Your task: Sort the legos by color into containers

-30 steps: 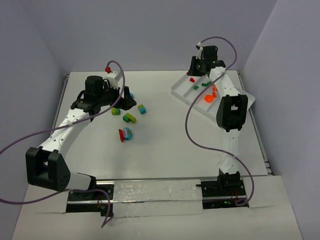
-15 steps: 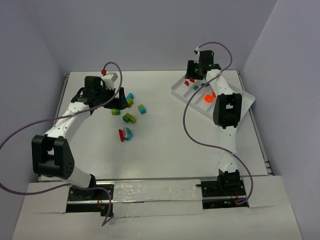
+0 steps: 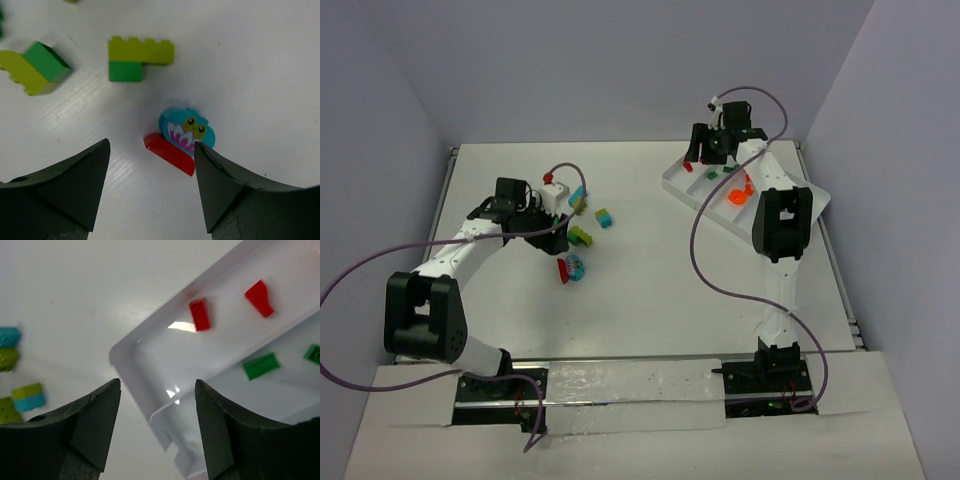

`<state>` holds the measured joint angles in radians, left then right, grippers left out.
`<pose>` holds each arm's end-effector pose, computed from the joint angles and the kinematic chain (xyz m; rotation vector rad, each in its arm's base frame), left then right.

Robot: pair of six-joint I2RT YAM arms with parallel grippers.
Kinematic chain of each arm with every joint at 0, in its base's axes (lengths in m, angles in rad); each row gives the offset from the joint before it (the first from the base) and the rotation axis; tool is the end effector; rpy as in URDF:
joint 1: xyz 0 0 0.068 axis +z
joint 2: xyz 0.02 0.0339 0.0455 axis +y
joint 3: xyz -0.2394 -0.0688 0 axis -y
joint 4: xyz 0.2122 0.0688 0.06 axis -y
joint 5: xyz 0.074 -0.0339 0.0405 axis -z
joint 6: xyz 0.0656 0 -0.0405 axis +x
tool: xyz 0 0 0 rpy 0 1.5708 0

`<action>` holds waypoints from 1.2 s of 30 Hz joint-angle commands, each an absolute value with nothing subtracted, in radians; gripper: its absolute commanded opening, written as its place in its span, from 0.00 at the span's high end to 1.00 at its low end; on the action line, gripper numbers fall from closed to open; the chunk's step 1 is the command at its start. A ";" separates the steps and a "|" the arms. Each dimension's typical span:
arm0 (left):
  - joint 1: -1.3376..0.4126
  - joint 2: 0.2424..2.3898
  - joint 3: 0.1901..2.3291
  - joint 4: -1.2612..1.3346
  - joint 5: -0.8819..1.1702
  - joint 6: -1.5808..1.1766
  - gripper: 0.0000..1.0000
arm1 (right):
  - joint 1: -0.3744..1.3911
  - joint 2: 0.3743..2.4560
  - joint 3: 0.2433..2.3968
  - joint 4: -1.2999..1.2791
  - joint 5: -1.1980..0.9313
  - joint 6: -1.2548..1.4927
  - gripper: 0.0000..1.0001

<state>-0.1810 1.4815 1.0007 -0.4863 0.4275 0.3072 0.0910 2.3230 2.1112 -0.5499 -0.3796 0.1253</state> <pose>0.2808 -0.0790 0.1969 0.7600 2.3597 -0.4873 0.4970 0.0698 0.2092 -0.1511 2.3240 0.5506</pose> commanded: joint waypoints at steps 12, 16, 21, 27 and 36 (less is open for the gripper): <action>-0.177 1.482 0.895 -0.529 0.660 0.872 0.09 | 0.173 1.919 1.782 -0.619 -0.686 0.101 0.29; -0.177 1.499 0.894 -0.528 0.668 0.945 0.06 | 0.178 1.908 1.773 -0.629 -0.701 0.107 0.28; -0.176 1.557 0.917 -0.537 0.645 0.970 0.04 | 0.179 1.905 1.771 -0.643 -0.710 0.102 0.27; -0.177 1.605 0.896 -0.516 0.623 0.963 0.07 | 0.186 1.890 1.755 -0.643 -0.727 0.112 0.24; -0.178 1.635 0.922 -0.552 0.619 0.970 0.16 | 0.213 1.885 1.744 -0.641 -0.741 0.124 0.23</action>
